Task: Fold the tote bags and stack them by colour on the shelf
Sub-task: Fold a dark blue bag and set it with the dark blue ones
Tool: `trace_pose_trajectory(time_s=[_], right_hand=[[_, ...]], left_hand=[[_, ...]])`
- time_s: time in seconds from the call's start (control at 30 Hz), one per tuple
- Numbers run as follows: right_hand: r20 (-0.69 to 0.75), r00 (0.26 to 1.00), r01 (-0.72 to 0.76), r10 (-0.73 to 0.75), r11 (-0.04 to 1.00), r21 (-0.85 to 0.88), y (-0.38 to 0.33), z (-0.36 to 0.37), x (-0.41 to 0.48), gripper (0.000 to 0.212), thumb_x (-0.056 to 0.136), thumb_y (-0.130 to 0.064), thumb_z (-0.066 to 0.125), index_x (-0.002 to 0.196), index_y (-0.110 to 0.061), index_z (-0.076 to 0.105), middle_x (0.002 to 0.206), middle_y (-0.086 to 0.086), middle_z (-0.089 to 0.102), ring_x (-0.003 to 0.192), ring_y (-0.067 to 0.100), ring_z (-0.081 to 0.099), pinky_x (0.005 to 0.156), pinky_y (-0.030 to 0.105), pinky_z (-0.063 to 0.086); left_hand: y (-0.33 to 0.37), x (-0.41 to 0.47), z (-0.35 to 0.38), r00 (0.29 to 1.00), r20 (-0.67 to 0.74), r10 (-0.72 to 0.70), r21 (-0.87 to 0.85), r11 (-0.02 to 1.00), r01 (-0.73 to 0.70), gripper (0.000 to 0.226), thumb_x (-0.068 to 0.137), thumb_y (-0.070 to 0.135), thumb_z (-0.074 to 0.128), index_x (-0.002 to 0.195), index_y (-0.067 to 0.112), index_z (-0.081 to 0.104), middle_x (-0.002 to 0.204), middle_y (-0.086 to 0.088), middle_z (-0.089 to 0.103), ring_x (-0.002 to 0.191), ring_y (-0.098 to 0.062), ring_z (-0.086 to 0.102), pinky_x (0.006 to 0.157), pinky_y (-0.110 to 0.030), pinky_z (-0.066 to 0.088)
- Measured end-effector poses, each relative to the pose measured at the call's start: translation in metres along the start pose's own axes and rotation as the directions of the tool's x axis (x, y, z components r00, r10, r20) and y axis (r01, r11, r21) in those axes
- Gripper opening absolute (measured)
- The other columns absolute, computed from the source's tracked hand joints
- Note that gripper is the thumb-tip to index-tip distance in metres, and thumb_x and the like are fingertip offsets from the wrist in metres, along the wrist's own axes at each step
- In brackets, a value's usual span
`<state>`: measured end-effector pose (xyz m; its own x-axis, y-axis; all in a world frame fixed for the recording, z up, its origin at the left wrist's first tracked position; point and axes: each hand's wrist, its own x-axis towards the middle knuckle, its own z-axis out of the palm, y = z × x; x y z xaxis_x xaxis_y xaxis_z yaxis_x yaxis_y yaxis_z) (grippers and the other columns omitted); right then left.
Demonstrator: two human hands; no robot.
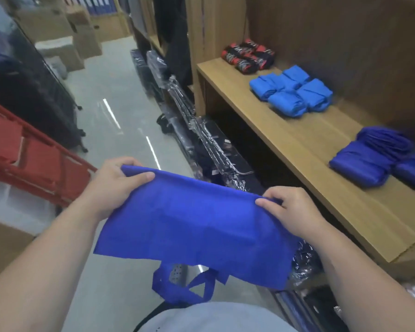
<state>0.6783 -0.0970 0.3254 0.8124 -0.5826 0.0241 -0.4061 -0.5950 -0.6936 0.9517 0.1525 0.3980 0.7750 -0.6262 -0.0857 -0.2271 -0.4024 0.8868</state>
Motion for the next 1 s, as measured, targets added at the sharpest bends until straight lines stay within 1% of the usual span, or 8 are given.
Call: trace_pose_trajectory(time_s=[0.17,0.33,0.5,0.67,0.73,0.8,0.9,1.0], right_hand=[[-0.204,0.948,-0.224,0.244,0.968,0.116,0.001,-0.008,0.035,0.021,0.083,-0.031,0.081,0.069,-0.023,0.067,0.066,-0.007,0.064,0.063,0.012,0.055,0.062,0.028,0.043],[-0.389,0.784,-0.374,0.483,0.868,0.326,-0.025,-0.012,0.078,0.027,0.071,-0.028,0.091,0.065,-0.017,0.067,0.056,-0.005,0.053,0.051,0.008,0.041,0.049,0.024,0.032],[-0.350,0.726,-0.294,0.592,0.727,0.621,-0.041,-0.019,0.100,0.006,0.087,-0.003,0.075,0.090,-0.008,0.072,0.082,0.005,0.074,0.076,0.018,0.066,0.077,0.037,0.051],[-0.485,0.625,-0.248,0.612,0.745,0.619,-0.046,-0.025,0.111,0.013,0.102,-0.020,0.059,0.097,-0.011,0.067,0.100,0.017,0.073,0.089,0.022,0.066,0.083,0.049,0.053],[-0.560,0.584,-0.278,0.588,0.793,0.543,-0.045,-0.034,0.118,0.032,0.098,-0.045,0.061,0.090,-0.014,0.060,0.096,0.024,0.066,0.083,0.021,0.060,0.081,0.057,0.053],[-0.596,0.576,-0.331,0.560,0.826,0.456,-0.044,-0.045,0.125,0.047,0.090,-0.063,0.062,0.084,-0.017,0.053,0.085,0.024,0.057,0.076,0.021,0.051,0.076,0.061,0.050],[-0.603,0.630,-0.329,0.489,0.872,0.362,-0.049,-0.059,0.139,0.029,0.098,-0.040,0.059,0.076,-0.024,0.050,0.071,0.002,0.049,0.070,0.015,0.045,0.066,0.045,0.042],[-0.532,0.745,-0.289,0.403,0.913,0.288,-0.053,-0.067,0.158,0.022,0.100,-0.028,0.060,0.084,-0.013,0.058,0.082,0.012,0.060,0.073,0.020,0.052,0.072,0.040,0.045]], left_hand=[[-0.013,0.105,0.001,0.999,0.042,-0.010,-0.145,0.989,0.016,0.021,0.086,0.012,0.078,0.077,0.004,0.061,0.058,-0.005,0.057,0.048,-0.015,0.052,0.048,-0.021,0.042],[-0.021,0.196,0.006,0.991,0.132,0.025,-0.195,0.981,0.001,0.022,0.085,0.018,0.080,0.070,0.019,0.064,0.059,-0.001,0.058,0.056,-0.018,0.052,0.059,-0.030,0.043],[-0.016,0.268,0.006,0.985,0.174,0.011,-0.297,0.954,0.041,0.018,0.087,0.018,0.078,0.081,0.020,0.061,0.066,-0.001,0.060,0.054,-0.014,0.054,0.050,-0.024,0.044],[-0.011,0.299,0.025,0.934,0.352,0.066,-0.239,0.971,0.021,0.023,0.088,0.013,0.077,0.075,0.012,0.058,0.070,-0.005,0.058,0.063,-0.021,0.053,0.059,-0.030,0.039],[-0.004,0.307,0.033,0.890,0.445,0.098,-0.170,0.985,-0.023,0.021,0.087,0.011,0.077,0.076,0.008,0.060,0.071,-0.007,0.062,0.065,-0.022,0.055,0.060,-0.030,0.040],[0.006,0.316,0.040,0.801,0.587,0.120,-0.070,0.993,-0.098,0.013,0.087,0.008,0.076,0.079,0.012,0.067,0.078,-0.005,0.072,0.071,-0.024,0.064,0.065,-0.031,0.046],[0.026,0.325,0.053,0.564,0.826,0.019,0.139,0.962,-0.235,0.010,0.087,0.019,0.079,0.095,0.023,0.073,0.088,-0.005,0.076,0.089,-0.029,0.072,0.082,-0.037,0.052],[0.056,0.316,0.081,0.449,0.893,0.003,0.158,0.933,-0.322,0.027,0.081,0.032,0.083,0.104,0.031,0.072,0.097,0.000,0.076,0.096,-0.020,0.072,0.093,-0.042,0.055]])
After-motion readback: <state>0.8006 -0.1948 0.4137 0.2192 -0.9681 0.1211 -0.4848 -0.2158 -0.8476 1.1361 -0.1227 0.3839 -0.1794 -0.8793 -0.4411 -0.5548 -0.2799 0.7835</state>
